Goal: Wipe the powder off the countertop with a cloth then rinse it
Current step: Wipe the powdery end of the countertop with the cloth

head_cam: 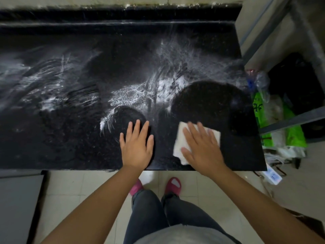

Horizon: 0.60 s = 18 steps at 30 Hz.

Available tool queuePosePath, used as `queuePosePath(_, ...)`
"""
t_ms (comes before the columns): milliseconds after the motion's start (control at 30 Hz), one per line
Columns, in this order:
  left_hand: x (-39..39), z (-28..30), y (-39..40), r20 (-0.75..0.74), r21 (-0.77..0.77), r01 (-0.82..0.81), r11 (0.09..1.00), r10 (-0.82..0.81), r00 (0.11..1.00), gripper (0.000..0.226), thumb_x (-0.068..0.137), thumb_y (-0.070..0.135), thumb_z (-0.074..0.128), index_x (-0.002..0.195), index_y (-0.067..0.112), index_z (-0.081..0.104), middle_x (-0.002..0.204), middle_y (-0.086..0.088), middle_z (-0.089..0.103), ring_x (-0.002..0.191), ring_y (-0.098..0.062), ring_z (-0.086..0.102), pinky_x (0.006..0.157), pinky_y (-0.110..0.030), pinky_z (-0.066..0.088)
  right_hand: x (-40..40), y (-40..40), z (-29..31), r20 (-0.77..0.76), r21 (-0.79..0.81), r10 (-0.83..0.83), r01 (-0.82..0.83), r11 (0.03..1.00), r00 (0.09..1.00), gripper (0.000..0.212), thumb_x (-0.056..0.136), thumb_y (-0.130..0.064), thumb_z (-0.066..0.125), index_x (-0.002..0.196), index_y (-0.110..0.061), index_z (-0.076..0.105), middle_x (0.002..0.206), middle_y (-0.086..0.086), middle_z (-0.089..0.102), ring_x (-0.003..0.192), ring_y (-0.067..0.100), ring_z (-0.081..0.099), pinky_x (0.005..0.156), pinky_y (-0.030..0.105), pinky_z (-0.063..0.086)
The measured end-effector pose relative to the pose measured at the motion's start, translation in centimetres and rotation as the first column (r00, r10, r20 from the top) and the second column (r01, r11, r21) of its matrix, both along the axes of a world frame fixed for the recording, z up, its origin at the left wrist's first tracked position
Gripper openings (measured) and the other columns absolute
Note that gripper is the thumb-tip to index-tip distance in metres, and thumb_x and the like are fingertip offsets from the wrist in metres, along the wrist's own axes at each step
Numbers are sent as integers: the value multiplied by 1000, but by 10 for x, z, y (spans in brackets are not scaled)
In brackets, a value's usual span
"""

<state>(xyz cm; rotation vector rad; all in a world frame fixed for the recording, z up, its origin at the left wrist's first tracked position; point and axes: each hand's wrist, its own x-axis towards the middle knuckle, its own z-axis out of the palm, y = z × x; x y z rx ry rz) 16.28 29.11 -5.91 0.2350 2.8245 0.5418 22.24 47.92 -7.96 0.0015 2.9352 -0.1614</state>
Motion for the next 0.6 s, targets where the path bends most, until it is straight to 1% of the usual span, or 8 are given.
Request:
queuePosePath(100,-12,1,-1,-28,-45,-24,999,22,999,49,98,38,23,145,26,22,155,-1,11,143,-21,-3,113,-44,-2,29,57,3,66,68,-189,185,980,980,60,91,-44,23,131,-5,44,132,19,53,122,43,45,97,53,39)
queuePosePath(133,-17,0,-2,-19,-71,-42,997,41,999,48,99,35,26,145,27,20,155,0,8,143,-20,-6,113,-44,-2,27,75,6,44,60,-285,282,958,958,65,88,-44,25,132,-1,45,134,22,49,122,48,44,95,59,39)
queuePosePath(233,-26,-8,-6,14,-177,-45,983,49,999,49,99,39,18,146,30,10,156,2,0,142,-19,-10,113,-43,-6,-13,105,17,29,38,-556,555,831,830,66,93,-46,22,145,-4,23,153,18,19,140,42,14,110,55,15)
queuePosePath(300,-28,-12,-5,14,-197,-41,979,45,999,57,91,46,5,146,31,6,156,4,-3,142,-19,-11,112,-43,-9,-53,103,17,8,25,-644,643,765,765,63,97,-43,23,148,-6,11,156,14,6,143,36,0,114,49,5)
queuePosePath(367,-30,-14,-4,5,-180,-51,982,52,999,66,82,48,0,146,32,7,156,4,-2,142,-18,-11,112,-43,-11,-95,83,17,5,12,-631,631,775,775,64,97,-43,20,148,-6,6,156,14,1,143,33,-4,114,46,1)
queuePosePath(433,-29,-14,-3,2,-166,-54,985,55,998,72,78,51,-6,146,33,8,156,5,-1,142,-18,-11,111,-43,-12,-126,47,16,49,7,-542,542,840,839,63,99,-41,20,148,-7,1,156,12,-4,143,31,-9,115,44,-3)
queuePosePath(533,-30,-15,-5,18,-153,-60,986,64,998,71,78,51,-5,146,34,9,156,5,-1,142,-17,-11,109,-42,-16,-135,-17,12,93,-4,-311,313,950,946,63,99,-43,18,148,-12,-6,156,8,-13,143,26,-13,114,40,-11)
queuePosePath(600,-32,-16,-6,20,-149,-63,987,67,998,70,79,50,-5,145,33,10,156,5,0,142,-18,-11,108,-41,-17,-111,-42,4,47,-11,-151,151,988,987,65,96,-47,14,149,-12,2,157,9,-4,144,26,-4,113,39,-9)
